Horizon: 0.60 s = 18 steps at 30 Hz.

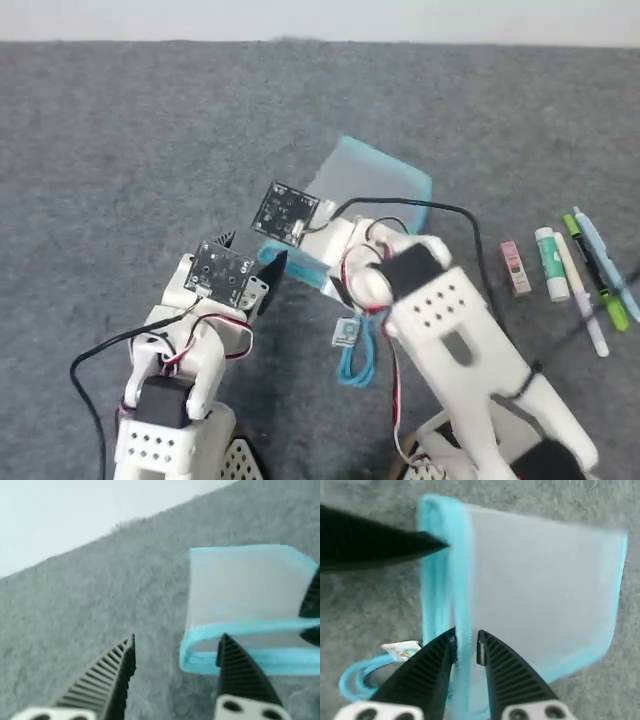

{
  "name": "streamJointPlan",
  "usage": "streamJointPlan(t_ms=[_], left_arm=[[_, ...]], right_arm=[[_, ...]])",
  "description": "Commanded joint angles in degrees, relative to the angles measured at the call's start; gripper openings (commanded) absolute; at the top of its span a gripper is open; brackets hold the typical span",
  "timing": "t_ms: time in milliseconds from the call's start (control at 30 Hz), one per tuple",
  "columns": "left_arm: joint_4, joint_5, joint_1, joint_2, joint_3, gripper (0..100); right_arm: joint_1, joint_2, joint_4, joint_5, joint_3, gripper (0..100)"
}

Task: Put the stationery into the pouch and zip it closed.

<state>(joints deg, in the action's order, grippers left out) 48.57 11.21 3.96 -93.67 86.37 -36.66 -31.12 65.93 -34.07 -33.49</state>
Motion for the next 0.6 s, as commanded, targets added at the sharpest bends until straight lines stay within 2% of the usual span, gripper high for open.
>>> streamJointPlan(t_ms=[0,133,300,467,567], left_arm=[[-3.78,1.05,-0.18,-0.35,1.98,20],[-7.47,1.05,0.26,-0.35,5.23,18],[-7.91,3.16,0.44,-0.44,5.76,18],[-8.09,5.98,3.87,-0.7,5.67,6],[-11.16,2.55,2.02,-0.44,5.49,1]], right_arm=[[-1.36,-6.99,2.95,-2.02,2.81,0.6],[-1.54,-9.36,3.21,-2.02,2.81,0.6],[-2.33,-8.84,3.3,-2.02,2.55,0.6],[-6.46,-8.48,3.21,-2.11,1.32,0.7],[-7.08,-8.4,3.38,-0.62,1.14,0.9]])
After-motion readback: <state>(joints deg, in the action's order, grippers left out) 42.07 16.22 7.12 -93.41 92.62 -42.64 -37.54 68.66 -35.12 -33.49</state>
